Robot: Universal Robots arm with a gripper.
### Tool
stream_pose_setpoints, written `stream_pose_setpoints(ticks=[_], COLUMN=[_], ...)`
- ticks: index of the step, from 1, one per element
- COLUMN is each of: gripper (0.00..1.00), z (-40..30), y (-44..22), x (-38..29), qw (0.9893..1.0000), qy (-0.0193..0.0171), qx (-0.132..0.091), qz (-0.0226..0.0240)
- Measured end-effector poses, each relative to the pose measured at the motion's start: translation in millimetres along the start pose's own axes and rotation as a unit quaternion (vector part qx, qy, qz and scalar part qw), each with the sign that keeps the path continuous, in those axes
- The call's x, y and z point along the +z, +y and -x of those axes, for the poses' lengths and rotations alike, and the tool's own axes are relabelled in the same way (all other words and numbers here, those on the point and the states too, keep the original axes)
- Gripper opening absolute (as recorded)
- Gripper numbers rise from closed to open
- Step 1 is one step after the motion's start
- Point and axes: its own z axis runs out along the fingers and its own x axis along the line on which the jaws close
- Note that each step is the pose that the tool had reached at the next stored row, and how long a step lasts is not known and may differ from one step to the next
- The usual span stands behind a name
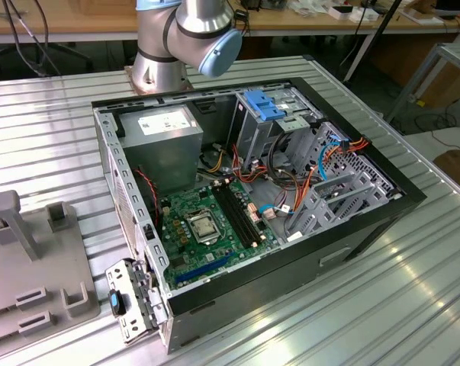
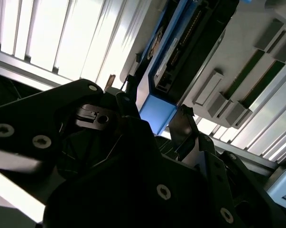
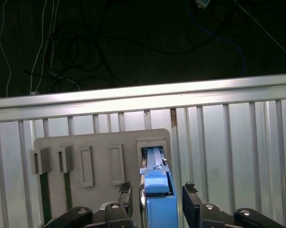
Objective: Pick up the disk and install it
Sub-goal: 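Pick up the disk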
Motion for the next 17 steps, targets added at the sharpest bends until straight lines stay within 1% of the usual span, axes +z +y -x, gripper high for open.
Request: stream_pose_setpoints(ticks=[4, 7, 9, 14, 17], gripper=[0.54, 0.54, 0.54, 0.54, 0.54], z=[0.2, 0.3, 0.3, 0.3, 0.3], y=[-0.3, -1.0, -1.1, -1.2, -1.1], x=[3.7, 5.1, 5.1, 5.2, 6.0], qw=[1.0, 1.0, 0.9999, 0.9998, 0.9995], qy=[0.0001, -0.0003, -0.0005, -0.0007, -0.0011], qx=[-0.001, -0.008, -0.017, -0.021, -0.03], qz=[0.0001, -0.0003, -0.0004, -0.0006, -0.0009])
